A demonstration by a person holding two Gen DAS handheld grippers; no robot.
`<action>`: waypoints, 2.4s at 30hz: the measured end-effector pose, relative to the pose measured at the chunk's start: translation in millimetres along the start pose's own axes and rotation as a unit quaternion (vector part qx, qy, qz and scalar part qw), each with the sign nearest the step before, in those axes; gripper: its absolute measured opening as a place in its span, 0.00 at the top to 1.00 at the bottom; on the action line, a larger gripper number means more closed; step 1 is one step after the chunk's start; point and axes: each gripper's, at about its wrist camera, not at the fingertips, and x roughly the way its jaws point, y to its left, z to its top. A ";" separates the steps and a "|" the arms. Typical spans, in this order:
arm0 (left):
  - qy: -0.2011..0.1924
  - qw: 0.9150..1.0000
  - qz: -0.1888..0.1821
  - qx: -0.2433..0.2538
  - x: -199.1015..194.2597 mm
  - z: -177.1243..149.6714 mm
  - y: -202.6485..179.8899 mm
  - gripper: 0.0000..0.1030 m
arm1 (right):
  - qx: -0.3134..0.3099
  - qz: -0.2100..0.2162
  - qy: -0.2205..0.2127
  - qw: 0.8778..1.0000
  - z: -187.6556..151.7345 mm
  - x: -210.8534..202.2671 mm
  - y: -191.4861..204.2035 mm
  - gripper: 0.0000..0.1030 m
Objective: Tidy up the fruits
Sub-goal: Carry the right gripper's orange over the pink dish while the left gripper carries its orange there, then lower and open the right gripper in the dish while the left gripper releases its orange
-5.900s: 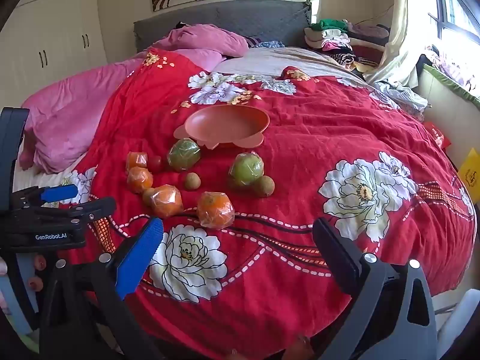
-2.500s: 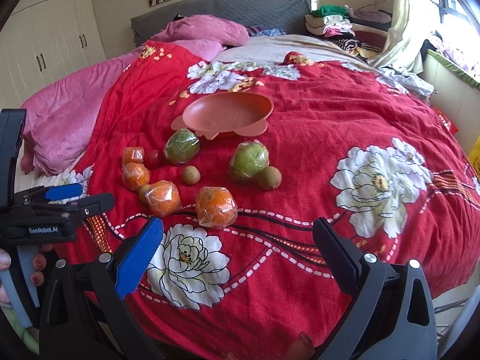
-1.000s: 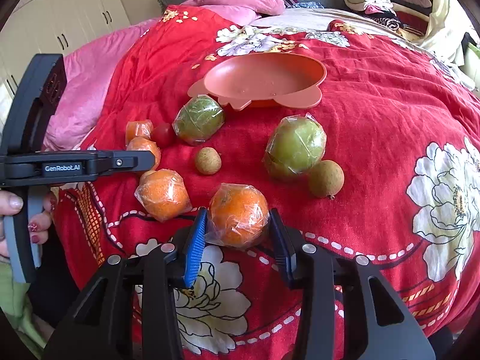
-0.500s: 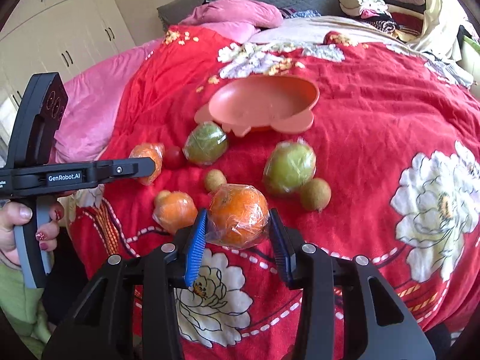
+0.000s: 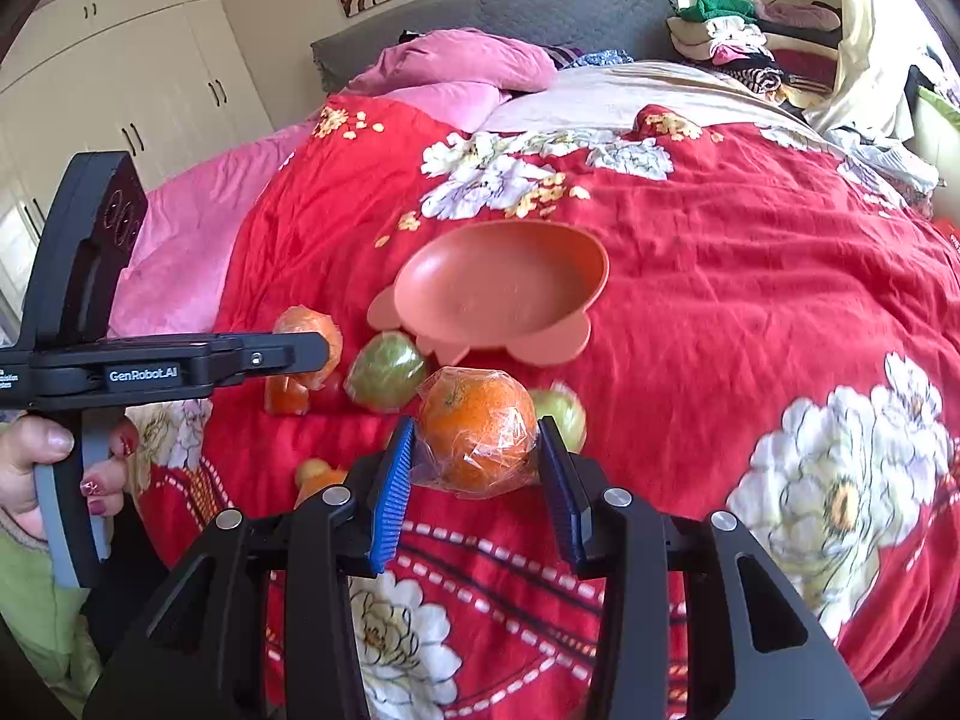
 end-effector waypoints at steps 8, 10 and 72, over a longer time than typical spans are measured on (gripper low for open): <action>0.002 1.000 0.006 0.015 14.9 33.1 -6.2 0.71 | 0.000 0.004 -0.008 1.000 22.8 12.9 -6.3 0.62; 0.005 1.000 0.009 0.020 18.8 37.9 -6.6 0.71 | 0.000 0.004 -0.007 1.000 28.6 18.1 -7.7 0.62; 0.051 0.998 0.033 0.028 85.9 67.6 12.4 0.67 | -0.019 -0.011 0.019 1.000 44.9 55.6 -14.4 0.38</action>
